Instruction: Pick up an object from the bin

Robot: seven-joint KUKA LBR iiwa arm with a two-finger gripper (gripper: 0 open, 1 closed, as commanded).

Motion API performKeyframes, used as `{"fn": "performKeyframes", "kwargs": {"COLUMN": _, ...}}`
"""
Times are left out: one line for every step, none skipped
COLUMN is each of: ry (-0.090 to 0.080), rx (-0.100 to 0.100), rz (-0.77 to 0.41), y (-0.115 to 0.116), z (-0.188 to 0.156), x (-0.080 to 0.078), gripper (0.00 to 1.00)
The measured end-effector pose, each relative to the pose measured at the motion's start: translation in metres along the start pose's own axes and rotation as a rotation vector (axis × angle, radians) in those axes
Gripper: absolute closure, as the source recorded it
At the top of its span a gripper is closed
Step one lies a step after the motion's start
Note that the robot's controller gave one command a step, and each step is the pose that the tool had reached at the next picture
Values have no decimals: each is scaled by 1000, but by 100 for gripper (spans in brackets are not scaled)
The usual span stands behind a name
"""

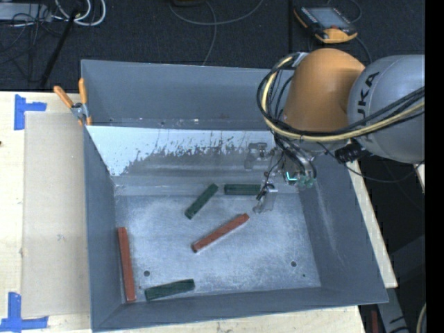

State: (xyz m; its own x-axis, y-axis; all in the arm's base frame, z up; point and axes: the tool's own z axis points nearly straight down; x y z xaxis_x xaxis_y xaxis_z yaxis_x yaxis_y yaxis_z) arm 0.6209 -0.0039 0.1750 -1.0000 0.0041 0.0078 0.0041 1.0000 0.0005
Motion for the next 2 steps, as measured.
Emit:
{"fn": "performKeyframes", "kwargs": {"ry": -1, "rx": -1, "rz": 7, "y": 36, "z": 109, "x": 28, "gripper": 0}}
{"fn": "performKeyframes", "kwargs": {"ry": -7, "rx": 0, "rz": 8, "y": 35, "z": 106, "x": 26, "gripper": 100}}
